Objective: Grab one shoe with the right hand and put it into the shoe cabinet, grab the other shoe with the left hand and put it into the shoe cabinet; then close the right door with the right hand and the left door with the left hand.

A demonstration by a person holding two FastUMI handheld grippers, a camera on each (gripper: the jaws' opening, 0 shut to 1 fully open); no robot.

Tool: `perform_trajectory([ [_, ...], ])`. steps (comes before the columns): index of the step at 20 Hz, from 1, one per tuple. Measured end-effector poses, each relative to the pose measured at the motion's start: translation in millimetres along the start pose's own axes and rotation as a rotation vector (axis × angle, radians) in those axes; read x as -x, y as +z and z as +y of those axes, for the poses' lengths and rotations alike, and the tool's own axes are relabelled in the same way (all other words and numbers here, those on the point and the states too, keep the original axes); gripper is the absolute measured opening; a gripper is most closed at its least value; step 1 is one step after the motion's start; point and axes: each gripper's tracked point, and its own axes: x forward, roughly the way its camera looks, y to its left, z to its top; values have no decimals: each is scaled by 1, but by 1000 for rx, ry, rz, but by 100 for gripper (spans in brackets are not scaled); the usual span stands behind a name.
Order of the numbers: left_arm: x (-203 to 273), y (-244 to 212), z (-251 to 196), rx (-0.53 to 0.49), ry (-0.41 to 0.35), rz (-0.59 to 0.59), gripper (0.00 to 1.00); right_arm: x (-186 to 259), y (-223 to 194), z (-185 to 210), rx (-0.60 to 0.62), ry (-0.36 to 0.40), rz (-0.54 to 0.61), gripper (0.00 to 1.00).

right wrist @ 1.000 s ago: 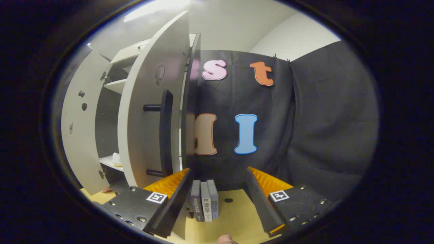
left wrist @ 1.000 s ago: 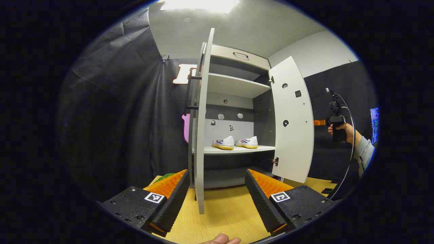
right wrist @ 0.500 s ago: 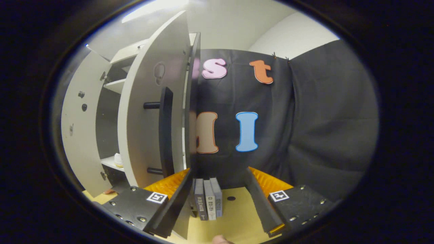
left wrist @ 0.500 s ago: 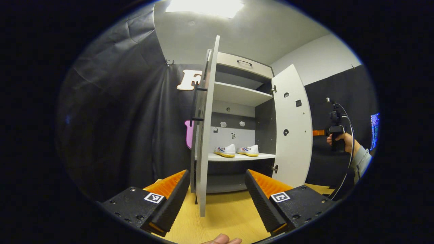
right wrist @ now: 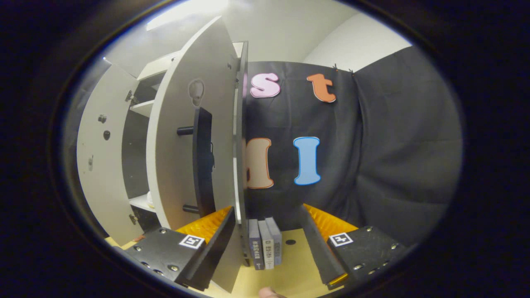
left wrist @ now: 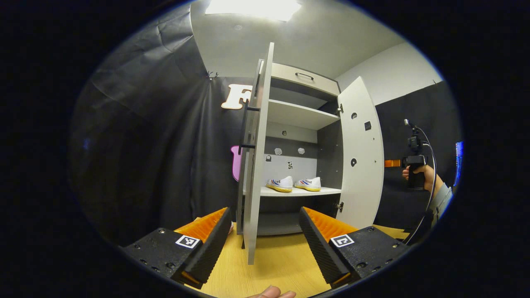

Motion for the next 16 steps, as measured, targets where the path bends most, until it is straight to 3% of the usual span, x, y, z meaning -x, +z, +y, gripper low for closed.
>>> perform_trajectory([
  [5, 1, 0, 10, 5, 35, 17, 99, -3, -8, 44, -46, 54, 8, 99],
  [8, 1, 1, 18, -11, 63, 22, 99, -15, -10, 68, -50, 48, -8, 92],
  [9, 2, 3, 20, -18, 74, 28, 99, -17, -8, 76, -67, 46, -20, 96],
  [11, 4, 8, 29, -31, 98, 28, 99, -19, -10, 87, -117, 55, -27, 94],
  [15, 0, 16, 63, -69, 165, 23, 98, -14, -17, 84, -148, 51, -28, 96],
  [16, -3, 17, 69, -78, 179, 25, 99, -10, -20, 80, -147, 44, -26, 93],
])
